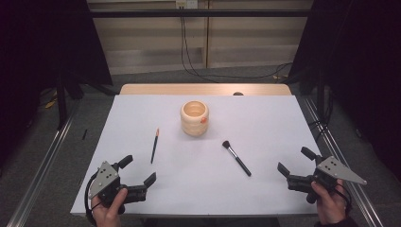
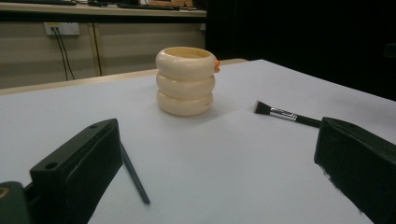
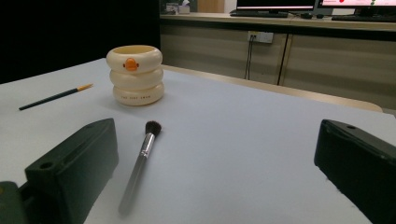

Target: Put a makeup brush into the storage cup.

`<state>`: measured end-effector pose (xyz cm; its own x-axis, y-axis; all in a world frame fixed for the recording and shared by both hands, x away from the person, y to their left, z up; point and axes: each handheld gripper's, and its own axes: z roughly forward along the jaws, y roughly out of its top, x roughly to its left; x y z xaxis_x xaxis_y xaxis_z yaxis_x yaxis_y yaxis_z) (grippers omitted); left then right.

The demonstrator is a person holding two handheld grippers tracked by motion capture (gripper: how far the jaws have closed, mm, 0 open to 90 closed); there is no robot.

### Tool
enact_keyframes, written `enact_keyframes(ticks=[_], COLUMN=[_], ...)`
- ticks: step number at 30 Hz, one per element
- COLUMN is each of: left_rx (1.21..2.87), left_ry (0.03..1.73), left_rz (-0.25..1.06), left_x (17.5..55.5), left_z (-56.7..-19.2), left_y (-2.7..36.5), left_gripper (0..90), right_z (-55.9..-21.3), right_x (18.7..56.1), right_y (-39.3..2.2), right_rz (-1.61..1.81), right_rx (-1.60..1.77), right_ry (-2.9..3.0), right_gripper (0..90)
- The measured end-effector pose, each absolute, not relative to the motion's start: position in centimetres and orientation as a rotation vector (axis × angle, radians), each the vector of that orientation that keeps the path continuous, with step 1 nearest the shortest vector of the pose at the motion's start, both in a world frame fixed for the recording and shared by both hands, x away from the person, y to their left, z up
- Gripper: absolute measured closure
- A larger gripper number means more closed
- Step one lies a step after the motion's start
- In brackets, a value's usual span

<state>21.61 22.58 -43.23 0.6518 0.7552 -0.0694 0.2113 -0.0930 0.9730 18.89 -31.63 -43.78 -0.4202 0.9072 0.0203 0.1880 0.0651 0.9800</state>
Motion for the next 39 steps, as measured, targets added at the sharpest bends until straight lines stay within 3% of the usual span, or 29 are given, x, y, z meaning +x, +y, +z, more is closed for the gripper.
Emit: enact_keyframes(ticks=[28,39], left_rx=[1.616,1.695], left_ry=[0.781,0.746], left_rz=[0.516,0.5], left_x=[21.9,22.7], left_z=[-42.4,-41.0], left_y=[22.5,21.4], left_gripper=[0.5,1.6], right_z=[-43.7,-43.6], right_x=[18.6,18.7], right_y=[-31.2,-31.2], right_rz=[1.452,1.489], right_rx=[1.083,1.058], right_ry=[1.733,1.74], right_gripper=[0.0,0.0])
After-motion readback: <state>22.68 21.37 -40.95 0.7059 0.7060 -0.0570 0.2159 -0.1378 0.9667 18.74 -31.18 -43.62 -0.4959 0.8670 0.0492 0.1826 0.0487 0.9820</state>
